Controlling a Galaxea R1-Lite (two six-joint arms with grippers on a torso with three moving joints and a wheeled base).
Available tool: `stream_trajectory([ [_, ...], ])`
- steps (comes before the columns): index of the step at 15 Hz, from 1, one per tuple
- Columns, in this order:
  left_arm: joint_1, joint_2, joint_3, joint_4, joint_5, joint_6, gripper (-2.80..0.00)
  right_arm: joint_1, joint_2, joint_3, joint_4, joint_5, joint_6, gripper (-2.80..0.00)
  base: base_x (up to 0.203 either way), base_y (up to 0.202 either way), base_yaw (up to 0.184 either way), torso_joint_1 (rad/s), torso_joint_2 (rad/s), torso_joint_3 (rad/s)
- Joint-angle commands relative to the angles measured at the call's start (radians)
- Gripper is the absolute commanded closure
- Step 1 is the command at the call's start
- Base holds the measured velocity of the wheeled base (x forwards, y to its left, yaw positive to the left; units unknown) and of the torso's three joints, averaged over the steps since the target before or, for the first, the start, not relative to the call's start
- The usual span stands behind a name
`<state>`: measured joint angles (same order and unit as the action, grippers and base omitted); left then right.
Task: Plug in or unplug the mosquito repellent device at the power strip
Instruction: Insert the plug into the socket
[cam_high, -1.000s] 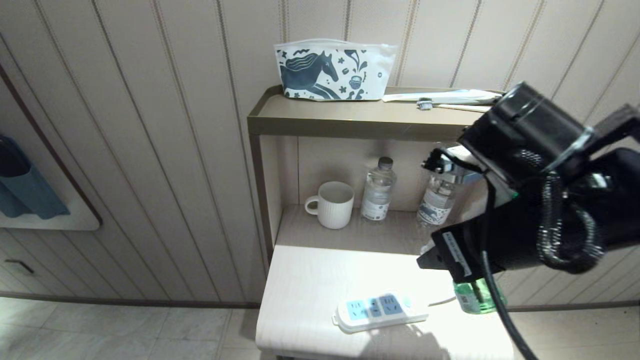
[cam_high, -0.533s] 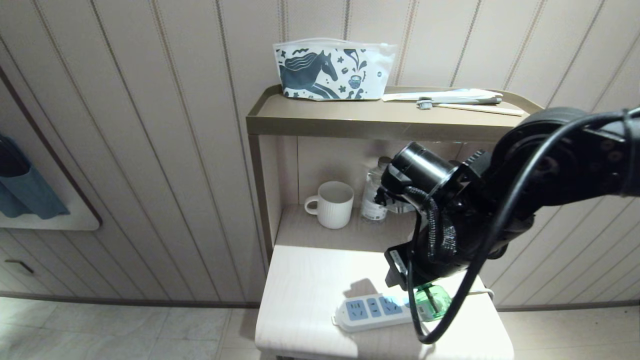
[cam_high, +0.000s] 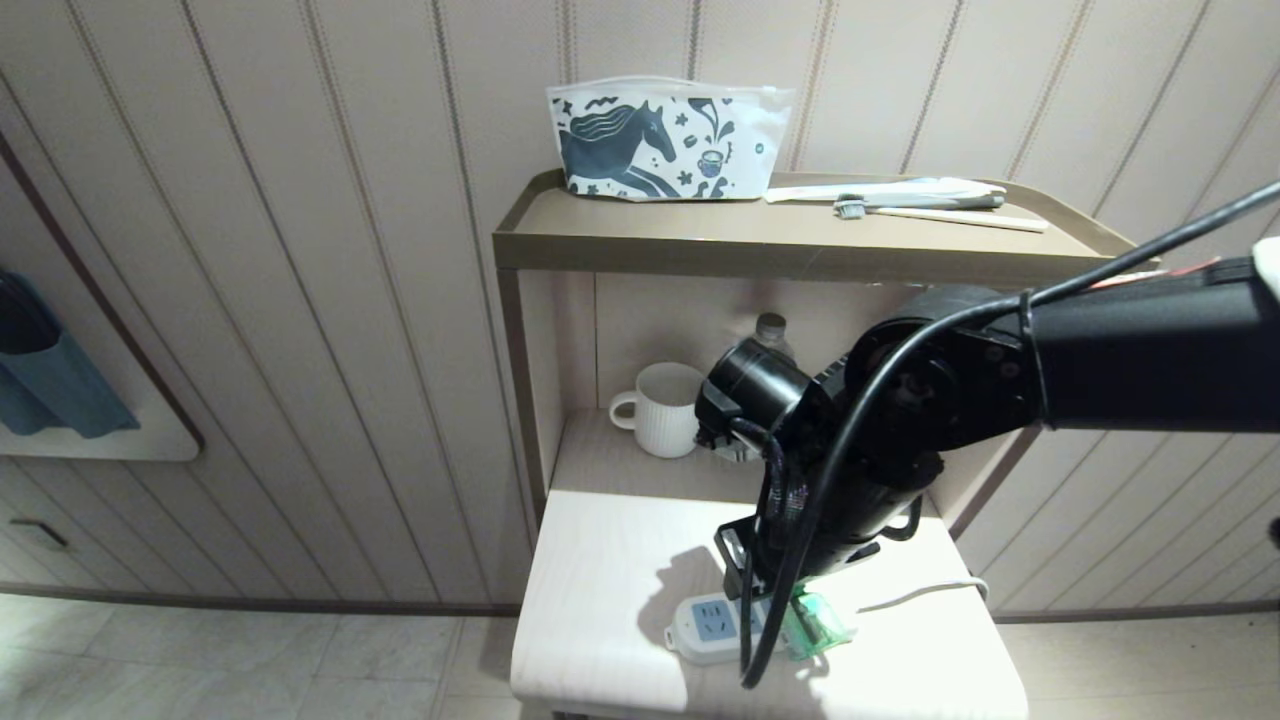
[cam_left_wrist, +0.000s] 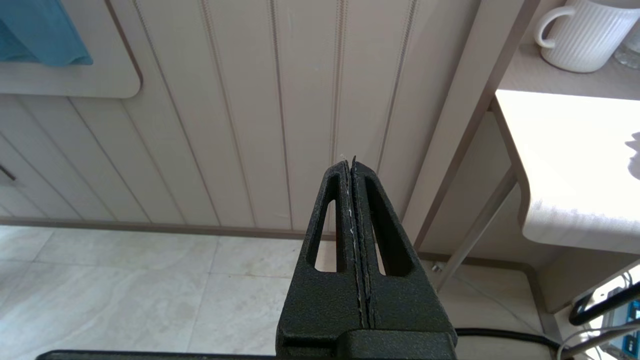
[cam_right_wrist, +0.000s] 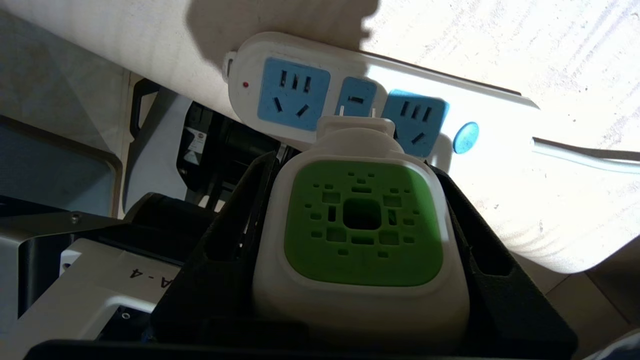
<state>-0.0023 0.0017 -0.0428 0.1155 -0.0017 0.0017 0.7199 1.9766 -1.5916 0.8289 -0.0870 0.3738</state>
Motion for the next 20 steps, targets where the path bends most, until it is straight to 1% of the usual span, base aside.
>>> stream_trajectory([
  [1,-0.001,0.001,0.0,0.001,0.0,0.0,0.0,0.007,0.031,-0.021,0.001,-0.001,0.002,0.0,0.0,0.0,0.0,0.0,0.0,0.0],
  [2,-0.001,0.001,0.0,0.001,0.0,0.0,0.0,0.008,0.037,-0.043,0.005,0.001,0.004,0.0,0.0,0.0,0.0,0.0,0.0,0.0],
  [5,0.001,0.001,0.0,0.001,0.0,0.0,0.0,0.042,0.061,-0.086,0.011,0.004,0.056,0.0,0.0,0.0,0.0,0.0,0.0,0.0],
  [6,-0.001,0.001,0.0,0.001,0.0,0.0,0.0,0.053,0.066,-0.099,0.021,0.005,0.062,0.0,0.0,0.0,0.0,0.0,0.0,0.0],
  [8,0.0,0.001,0.0,0.001,0.0,0.0,0.0,0.064,0.086,-0.142,0.075,0.014,0.068,0.0,0.0,0.0,0.0,0.0,0.0,0.0],
  [11,0.001,0.001,0.0,0.001,0.0,0.0,0.0,0.065,0.132,-0.188,0.109,0.054,0.134,0.0,0.0,0.0,0.0,0.0,0.0,0.0],
  [20,-0.001,0.001,0.0,0.0,0.0,0.0,0.0,0.055,0.168,-0.159,0.11,0.056,0.14,0.0,0.0,0.0,0.0,0.0,0.0,0.0],
])
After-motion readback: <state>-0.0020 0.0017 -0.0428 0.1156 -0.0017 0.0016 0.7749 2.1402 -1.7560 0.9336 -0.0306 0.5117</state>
